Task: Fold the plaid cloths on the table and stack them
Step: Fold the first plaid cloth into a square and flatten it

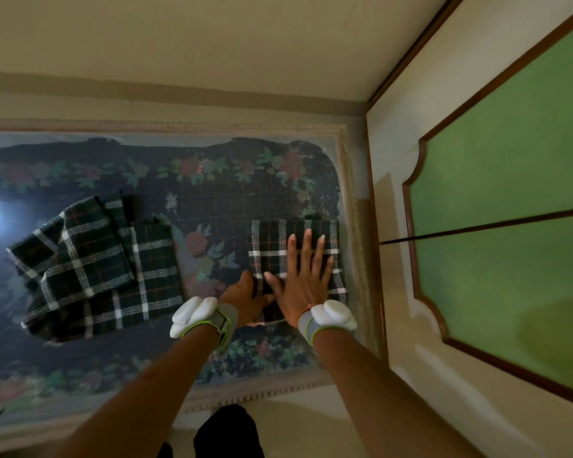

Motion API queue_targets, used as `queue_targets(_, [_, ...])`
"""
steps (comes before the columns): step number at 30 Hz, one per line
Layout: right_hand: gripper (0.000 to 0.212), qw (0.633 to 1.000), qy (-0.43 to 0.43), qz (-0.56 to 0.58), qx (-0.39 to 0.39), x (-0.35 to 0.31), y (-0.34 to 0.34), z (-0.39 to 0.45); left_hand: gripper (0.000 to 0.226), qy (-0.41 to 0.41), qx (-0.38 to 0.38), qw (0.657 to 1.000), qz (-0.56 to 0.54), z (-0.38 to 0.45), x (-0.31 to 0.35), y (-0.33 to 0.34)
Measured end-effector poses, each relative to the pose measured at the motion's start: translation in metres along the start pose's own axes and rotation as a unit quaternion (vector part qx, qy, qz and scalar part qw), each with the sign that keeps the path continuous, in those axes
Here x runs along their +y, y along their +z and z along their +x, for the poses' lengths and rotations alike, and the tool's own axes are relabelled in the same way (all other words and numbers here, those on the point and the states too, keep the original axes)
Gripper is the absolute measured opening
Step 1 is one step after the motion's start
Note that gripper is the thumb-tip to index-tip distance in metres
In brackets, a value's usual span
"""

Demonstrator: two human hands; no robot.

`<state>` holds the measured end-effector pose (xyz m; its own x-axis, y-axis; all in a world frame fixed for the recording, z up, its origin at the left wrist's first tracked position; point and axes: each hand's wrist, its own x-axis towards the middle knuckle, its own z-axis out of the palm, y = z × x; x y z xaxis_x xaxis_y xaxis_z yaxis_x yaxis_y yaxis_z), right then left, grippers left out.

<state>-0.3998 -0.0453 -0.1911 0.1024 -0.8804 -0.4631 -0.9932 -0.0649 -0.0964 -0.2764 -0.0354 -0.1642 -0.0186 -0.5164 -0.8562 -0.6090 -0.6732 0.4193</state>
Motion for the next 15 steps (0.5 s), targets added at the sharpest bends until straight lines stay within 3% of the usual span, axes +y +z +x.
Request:
queue_targets(3, [0.092, 0.999, -0.024, -0.046, -0.009, 0.025, 0.006, -0.007, 0.045, -0.01, -0.022, 1.0, -0.003, -0.003, 0.002, 0.01])
queue_targets(11, [0.09, 0.997, -0.005, -0.072, -0.013, 0.034, 0.017, -0.008, 0.06, 0.007, 0.054, 0.996, 0.077, -0.01, 0.004, 0.011])
queue_targets(15, [0.098, 0.994, -0.009, -0.102, -0.032, 0.027, 0.012, -0.007, 0.058, 0.034, 0.08, 0.996, 0.034, -0.019, -0.017, -0.019])
